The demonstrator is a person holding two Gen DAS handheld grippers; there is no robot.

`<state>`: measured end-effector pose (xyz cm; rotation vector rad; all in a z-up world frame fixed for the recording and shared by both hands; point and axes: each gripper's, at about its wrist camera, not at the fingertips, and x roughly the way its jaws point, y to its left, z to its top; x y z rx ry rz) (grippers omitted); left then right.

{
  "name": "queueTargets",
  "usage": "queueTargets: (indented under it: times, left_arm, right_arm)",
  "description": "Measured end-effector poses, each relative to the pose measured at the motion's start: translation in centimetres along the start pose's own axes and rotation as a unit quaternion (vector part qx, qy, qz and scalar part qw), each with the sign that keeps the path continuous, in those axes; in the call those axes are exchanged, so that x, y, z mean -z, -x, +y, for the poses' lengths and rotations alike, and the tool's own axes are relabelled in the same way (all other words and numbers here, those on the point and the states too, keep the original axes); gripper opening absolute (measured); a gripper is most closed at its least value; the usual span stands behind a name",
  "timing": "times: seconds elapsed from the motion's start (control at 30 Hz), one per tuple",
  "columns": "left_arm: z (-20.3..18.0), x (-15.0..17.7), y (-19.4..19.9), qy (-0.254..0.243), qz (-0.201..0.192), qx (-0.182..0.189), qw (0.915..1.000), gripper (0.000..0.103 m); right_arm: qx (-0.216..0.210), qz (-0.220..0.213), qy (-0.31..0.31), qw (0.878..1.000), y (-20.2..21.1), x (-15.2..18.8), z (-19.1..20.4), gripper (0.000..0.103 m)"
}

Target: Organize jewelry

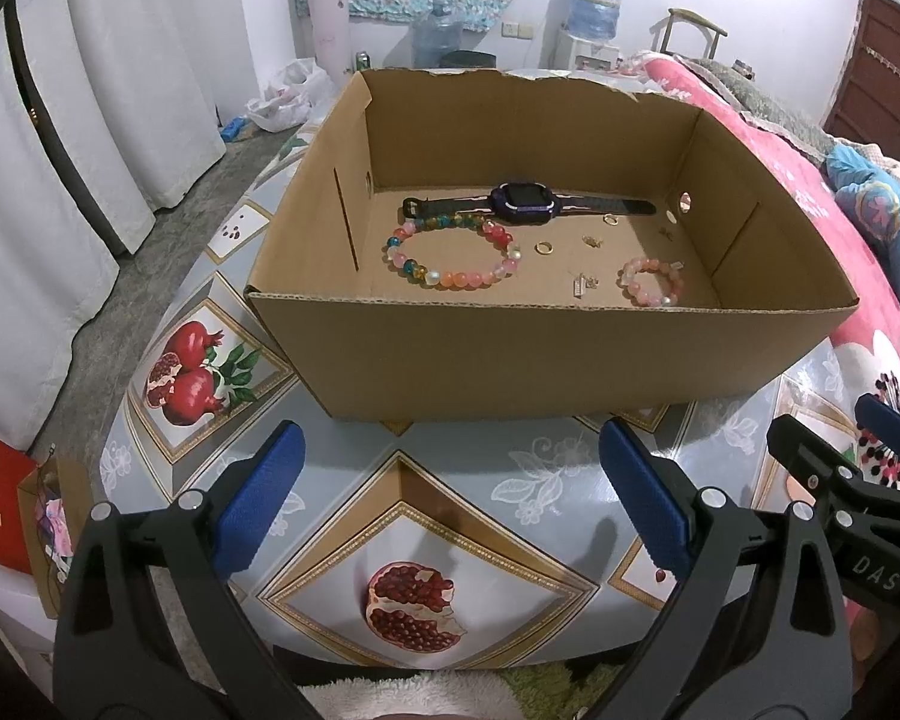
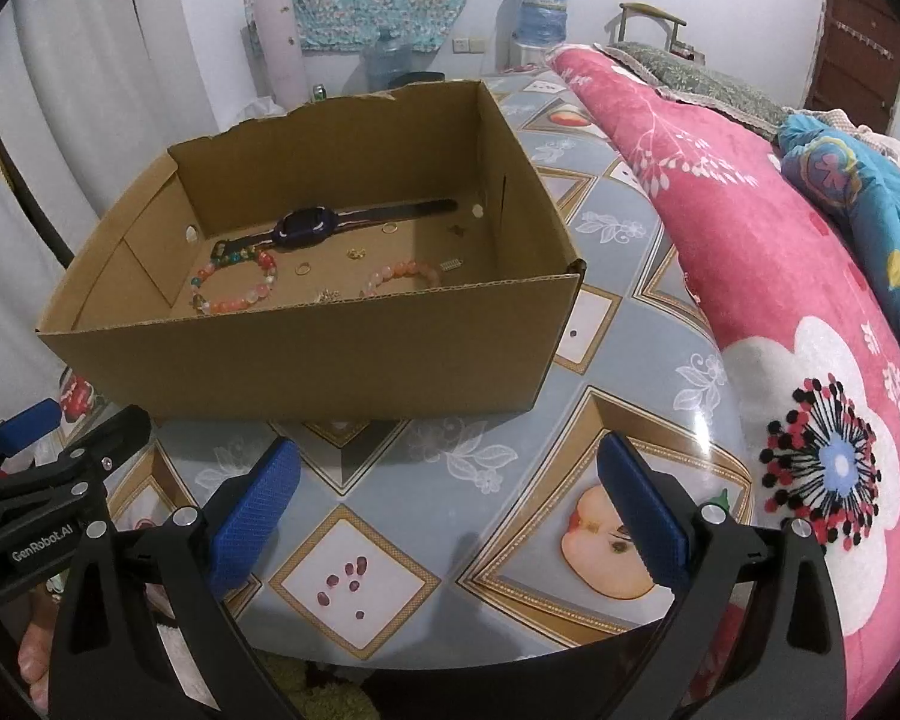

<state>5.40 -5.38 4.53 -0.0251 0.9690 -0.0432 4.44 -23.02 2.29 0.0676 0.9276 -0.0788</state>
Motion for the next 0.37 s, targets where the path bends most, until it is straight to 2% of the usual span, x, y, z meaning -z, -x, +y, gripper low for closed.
queueTargets:
  times: [0.37]
  left_arm:
    - [0.04,-0.06,-0.05,0.004,0.006,-0.002,1.0,0.095]
  right_arm:
    - [-0.001,0.001,0.0,1.0,0.19,-0.14,-0.04,0.097]
